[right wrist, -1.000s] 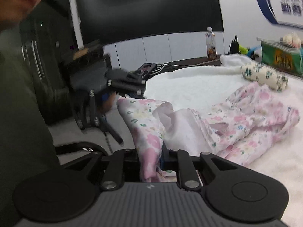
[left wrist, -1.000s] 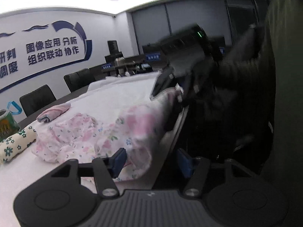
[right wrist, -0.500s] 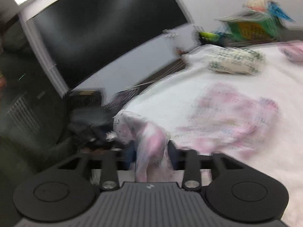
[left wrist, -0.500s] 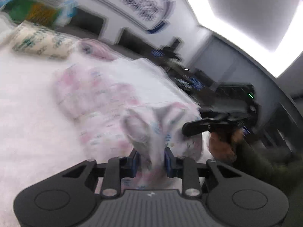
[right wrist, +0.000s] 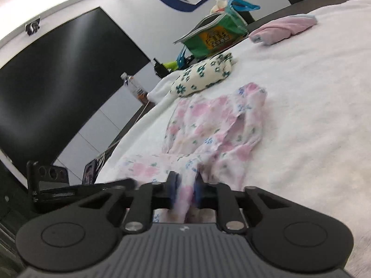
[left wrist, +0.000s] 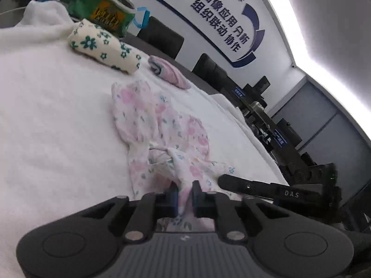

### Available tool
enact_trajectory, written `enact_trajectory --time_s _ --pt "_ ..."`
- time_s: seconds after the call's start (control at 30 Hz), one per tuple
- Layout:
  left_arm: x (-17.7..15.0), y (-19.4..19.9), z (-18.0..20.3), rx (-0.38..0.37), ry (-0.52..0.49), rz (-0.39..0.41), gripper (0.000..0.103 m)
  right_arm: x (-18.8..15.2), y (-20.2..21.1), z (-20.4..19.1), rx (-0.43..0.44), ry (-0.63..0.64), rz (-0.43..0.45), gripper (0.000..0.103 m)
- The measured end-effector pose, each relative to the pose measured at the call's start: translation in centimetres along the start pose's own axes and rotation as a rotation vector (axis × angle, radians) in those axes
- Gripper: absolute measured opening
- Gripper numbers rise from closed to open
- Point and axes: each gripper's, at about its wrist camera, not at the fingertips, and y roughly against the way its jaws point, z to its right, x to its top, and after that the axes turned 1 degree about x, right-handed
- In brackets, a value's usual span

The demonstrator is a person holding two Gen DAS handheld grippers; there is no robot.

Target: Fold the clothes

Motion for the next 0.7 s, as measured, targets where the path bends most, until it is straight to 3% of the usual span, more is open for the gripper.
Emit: enact_trajectory --time_s 0.1,0.13,0.17,0.27,0.4,0.53,0.6,0.63,0.7 --pt "-0.4 -0.1 -0.6 0.018 -0.009 0.010 0.029 -0.7 0.1 -1.0 -0.055 0.063 0.019 0.012" --pt "-0.3 0.2 -0.8 0.028 0.002 0.016 0.042 -1.0 0.0 -1.1 -0.072 0.077 0.026 0.013" --pt "-0.2 0.5 -0.9 0.038 0.009 0.021 0.047 -1.2 -0.2 -1.2 -0.087 0.085 0.032 0.015" --pt "0.2 2.7 0.1 0.083 -0.047 0.093 0.048 -1.3 0.3 -1.5 -0.135 0.101 0.088 0.035" --pt "0.2 3.3 3.0 0.195 -0.172 0.198 0.046 -1.0 1.6 -2.3 -0.185 0.152 0.164 0.048" --pt "-0.9 0.8 5.0 0.294 -0.268 0.170 0.040 -1.0 1.1 -1.9 -0.203 0.098 0.165 0.046" --pt "-1.2 0.6 4.7 0.295 -0.226 0.170 0.040 -1.3 0.5 -1.6 -0.201 0.068 0.147 0.033" --pt "-1.4 0.6 4.5 0.291 -0.202 0.171 0.038 -1.5 0.4 -1.6 -0.198 0.066 0.148 0.033" --pt "-1.3 0.6 3.7 0.254 -0.138 0.171 0.022 -2.0 0.3 -1.7 -0.199 0.074 0.162 0.029"
